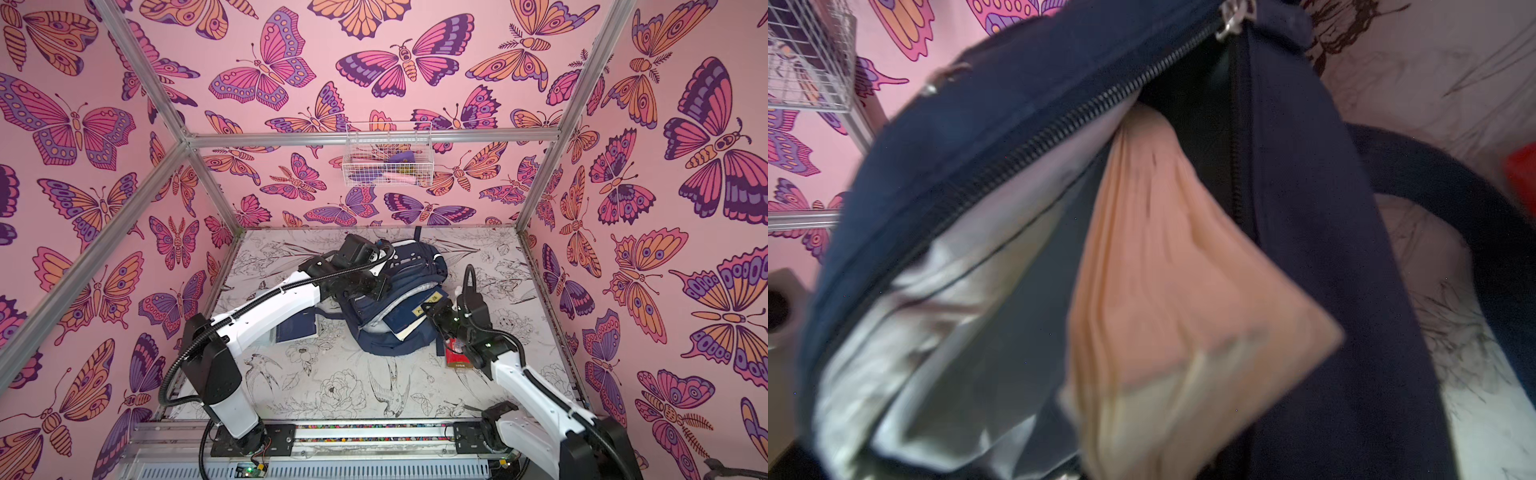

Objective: Pack books, pencil case, and school supplies into a backpack
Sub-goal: Place the book in the student bag.

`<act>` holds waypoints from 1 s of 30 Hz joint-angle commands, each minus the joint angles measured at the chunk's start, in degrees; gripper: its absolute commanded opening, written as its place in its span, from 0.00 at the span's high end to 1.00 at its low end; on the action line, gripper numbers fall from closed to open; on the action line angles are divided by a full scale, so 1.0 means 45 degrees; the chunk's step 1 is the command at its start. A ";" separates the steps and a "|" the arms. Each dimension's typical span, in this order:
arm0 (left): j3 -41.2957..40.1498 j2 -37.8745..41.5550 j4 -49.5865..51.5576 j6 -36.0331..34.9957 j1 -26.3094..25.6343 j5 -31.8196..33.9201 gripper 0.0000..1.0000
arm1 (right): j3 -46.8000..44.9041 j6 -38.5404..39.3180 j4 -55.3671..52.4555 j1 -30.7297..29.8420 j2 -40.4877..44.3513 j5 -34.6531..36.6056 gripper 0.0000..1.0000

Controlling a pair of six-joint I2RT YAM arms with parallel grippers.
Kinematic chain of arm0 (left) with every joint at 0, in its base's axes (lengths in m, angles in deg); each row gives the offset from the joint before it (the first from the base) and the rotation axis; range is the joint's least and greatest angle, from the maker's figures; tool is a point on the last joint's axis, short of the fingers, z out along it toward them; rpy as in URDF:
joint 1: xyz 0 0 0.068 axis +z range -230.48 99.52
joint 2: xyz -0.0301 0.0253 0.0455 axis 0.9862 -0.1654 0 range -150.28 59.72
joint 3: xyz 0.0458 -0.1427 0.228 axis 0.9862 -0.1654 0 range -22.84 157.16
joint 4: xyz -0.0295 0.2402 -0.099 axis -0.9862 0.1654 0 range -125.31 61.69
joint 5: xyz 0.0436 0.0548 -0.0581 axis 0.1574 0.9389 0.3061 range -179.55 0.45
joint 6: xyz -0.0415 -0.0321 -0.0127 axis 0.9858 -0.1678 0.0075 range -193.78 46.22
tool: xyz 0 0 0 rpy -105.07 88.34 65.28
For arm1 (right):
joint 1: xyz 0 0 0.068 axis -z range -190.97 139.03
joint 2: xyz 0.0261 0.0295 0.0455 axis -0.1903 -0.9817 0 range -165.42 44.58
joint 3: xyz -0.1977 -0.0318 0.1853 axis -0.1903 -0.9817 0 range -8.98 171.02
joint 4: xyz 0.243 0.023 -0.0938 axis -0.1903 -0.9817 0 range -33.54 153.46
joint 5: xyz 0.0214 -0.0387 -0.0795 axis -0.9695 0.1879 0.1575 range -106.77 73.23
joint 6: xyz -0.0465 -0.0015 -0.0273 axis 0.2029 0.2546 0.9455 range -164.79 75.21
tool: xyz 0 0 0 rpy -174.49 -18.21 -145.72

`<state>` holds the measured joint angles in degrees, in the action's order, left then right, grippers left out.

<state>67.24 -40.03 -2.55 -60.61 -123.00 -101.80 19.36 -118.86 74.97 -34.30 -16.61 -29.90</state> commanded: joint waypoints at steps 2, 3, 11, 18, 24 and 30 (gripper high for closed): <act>0.0519 0.0448 -0.1049 0.0151 0.0036 -0.0878 1.00 | 0.0286 -0.0635 0.4820 -0.0834 -0.2081 0.1926 1.00; 0.0491 0.0464 -0.1050 0.0123 0.0045 -0.0943 1.00 | 0.0418 -0.0669 0.5434 -0.1041 -0.2672 0.2013 1.00; 0.0170 0.0386 -0.1073 -0.0069 0.0133 -0.1370 1.00 | 0.1449 -0.1211 0.8456 -0.2231 -0.6313 0.3533 1.00; -0.0950 0.0387 -0.1602 -0.0007 0.0537 -0.1512 1.00 | 0.1711 -0.1091 0.4138 -0.2290 -0.5592 0.4412 0.54; -0.1956 0.0409 -0.2313 0.0301 0.0906 -0.1865 1.00 | 0.1487 -0.0061 -0.2100 -0.2149 -0.2838 0.5312 0.36; -0.2298 0.0378 -0.2545 0.0384 0.0971 -0.1998 1.00 | 0.1511 0.1727 -0.6631 -0.1398 0.0064 0.5019 0.12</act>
<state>57.51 -40.03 -10.27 -60.15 -119.44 -109.69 25.63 -116.43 59.06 -42.21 -20.17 -8.04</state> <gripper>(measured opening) 0.074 0.880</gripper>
